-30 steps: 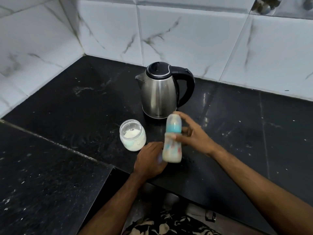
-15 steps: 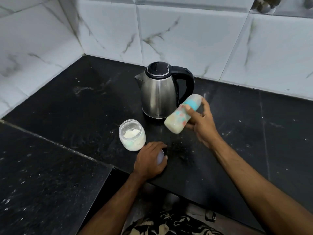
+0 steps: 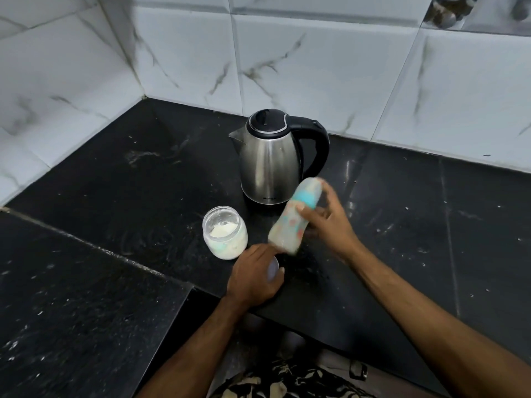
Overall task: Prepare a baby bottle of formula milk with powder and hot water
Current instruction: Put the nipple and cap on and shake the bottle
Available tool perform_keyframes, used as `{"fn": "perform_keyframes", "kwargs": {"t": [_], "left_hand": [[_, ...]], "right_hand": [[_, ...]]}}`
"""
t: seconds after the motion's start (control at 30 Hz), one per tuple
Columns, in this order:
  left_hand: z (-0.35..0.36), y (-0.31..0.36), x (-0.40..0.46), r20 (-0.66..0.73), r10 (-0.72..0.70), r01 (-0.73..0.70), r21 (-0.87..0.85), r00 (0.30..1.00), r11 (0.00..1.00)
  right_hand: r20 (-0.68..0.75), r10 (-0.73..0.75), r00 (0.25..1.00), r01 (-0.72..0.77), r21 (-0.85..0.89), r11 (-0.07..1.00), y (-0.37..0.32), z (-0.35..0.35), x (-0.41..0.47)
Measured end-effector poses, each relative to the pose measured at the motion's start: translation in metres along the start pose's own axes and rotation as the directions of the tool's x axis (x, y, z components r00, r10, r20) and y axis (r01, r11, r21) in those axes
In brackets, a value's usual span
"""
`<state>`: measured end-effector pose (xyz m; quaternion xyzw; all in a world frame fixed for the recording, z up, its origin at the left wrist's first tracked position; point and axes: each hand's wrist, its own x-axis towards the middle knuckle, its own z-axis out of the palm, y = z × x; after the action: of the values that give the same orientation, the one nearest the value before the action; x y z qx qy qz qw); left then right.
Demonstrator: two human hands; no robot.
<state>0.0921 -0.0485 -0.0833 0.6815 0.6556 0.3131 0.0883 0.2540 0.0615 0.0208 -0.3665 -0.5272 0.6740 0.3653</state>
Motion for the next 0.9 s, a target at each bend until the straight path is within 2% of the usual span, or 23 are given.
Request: {"fn": "perform_keyframes", "kwargs": {"t": [0.07, 0.1, 0.13, 0.2, 0.27, 0.33, 0.37, 0.43, 0.47, 0.5, 0.53, 0.63, 0.7, 0.73, 0.83, 0.87, 0.9], "left_hand": [[-0.001, 0.000, 0.002, 0.031, -0.006, 0.006, 0.002, 1.000, 1.000], [-0.001, -0.001, 0.002, 0.044, -0.020, 0.020, 0.005, 0.999, 1.000], [0.000, -0.002, 0.002, 0.042, -0.027, 0.027, 0.005, 0.999, 1.000], [0.004, -0.004, -0.001, 0.021, -0.023, 0.023, 0.019, 1.000, 1.000], [0.004, -0.003, -0.001, 0.011, -0.015, 0.015, 0.009, 1.000, 1.000], [0.004, -0.004, -0.001, 0.001, -0.003, 0.003, 0.006, 1.000, 1.000], [0.004, -0.005, 0.000, 0.007, 0.001, -0.001, 0.006, 1.000, 1.000], [0.003, -0.007, 0.002, 0.058, -0.003, 0.002, 0.011, 0.998, 1.000], [0.002, -0.007, 0.003, 0.087, -0.008, 0.007, 0.008, 0.996, 1.000], [0.003, -0.007, 0.003, 0.098, -0.005, 0.004, 0.005, 0.995, 1.000], [0.004, -0.008, 0.002, 0.090, 0.001, -0.002, 0.007, 0.996, 1.000], [0.004, -0.005, -0.001, 0.031, 0.001, -0.002, 0.018, 1.000, 1.000], [0.004, -0.005, -0.001, 0.015, 0.003, -0.004, 0.018, 1.000, 1.000], [0.004, -0.006, -0.001, 0.024, 0.004, -0.004, 0.021, 1.000, 1.000], [0.005, -0.009, 0.002, 0.075, -0.006, 0.005, 0.021, 0.997, 1.000], [0.004, -0.008, 0.002, 0.077, -0.010, 0.009, 0.019, 0.997, 1.000], [0.005, -0.008, 0.001, 0.068, -0.009, 0.008, 0.017, 0.998, 1.000]], "right_hand": [[0.282, 0.044, 0.959, 0.029, -0.248, 0.968, 0.007, -0.001, -0.009], [0.343, 0.051, 0.938, 0.049, -0.274, 0.960, 0.009, -0.004, -0.010], [0.319, 0.032, 0.947, 0.044, -0.229, 0.972, 0.007, -0.004, -0.009], [0.100, -0.017, 0.995, 0.023, -0.056, 0.998, -0.004, -0.004, -0.003], [-0.091, -0.025, 0.996, 0.034, 0.103, 0.994, -0.010, -0.005, 0.006], [-0.102, -0.031, 0.994, 0.042, 0.108, 0.993, -0.004, -0.004, 0.004], [-0.021, -0.032, 0.999, 0.032, 0.030, 0.999, 0.000, -0.003, -0.002], [0.236, 0.008, 0.972, 0.039, -0.194, 0.980, 0.011, -0.003, -0.014], [0.316, 0.029, 0.948, 0.052, -0.247, 0.968, 0.014, -0.006, -0.017], [0.322, 0.026, 0.946, 0.054, -0.237, 0.970, 0.013, -0.008, -0.016], [0.259, -0.005, 0.966, 0.055, -0.186, 0.981, 0.007, -0.009, -0.012], [-0.079, -0.050, 0.996, 0.053, 0.035, 0.998, -0.009, -0.017, 0.004], [-0.149, -0.051, 0.988, 0.066, 0.094, 0.993, -0.009, -0.017, 0.005], [-0.098, -0.037, 0.994, 0.043, 0.054, 0.998, -0.007, -0.015, 0.000], [0.229, 0.054, 0.972, -0.005, -0.211, 0.977, 0.000, -0.011, -0.019], [0.262, 0.056, 0.964, 0.006, -0.231, 0.973, 0.000, -0.012, -0.019], [0.232, 0.023, 0.972, 0.027, -0.209, 0.978, -0.004, -0.014, -0.016]]}}
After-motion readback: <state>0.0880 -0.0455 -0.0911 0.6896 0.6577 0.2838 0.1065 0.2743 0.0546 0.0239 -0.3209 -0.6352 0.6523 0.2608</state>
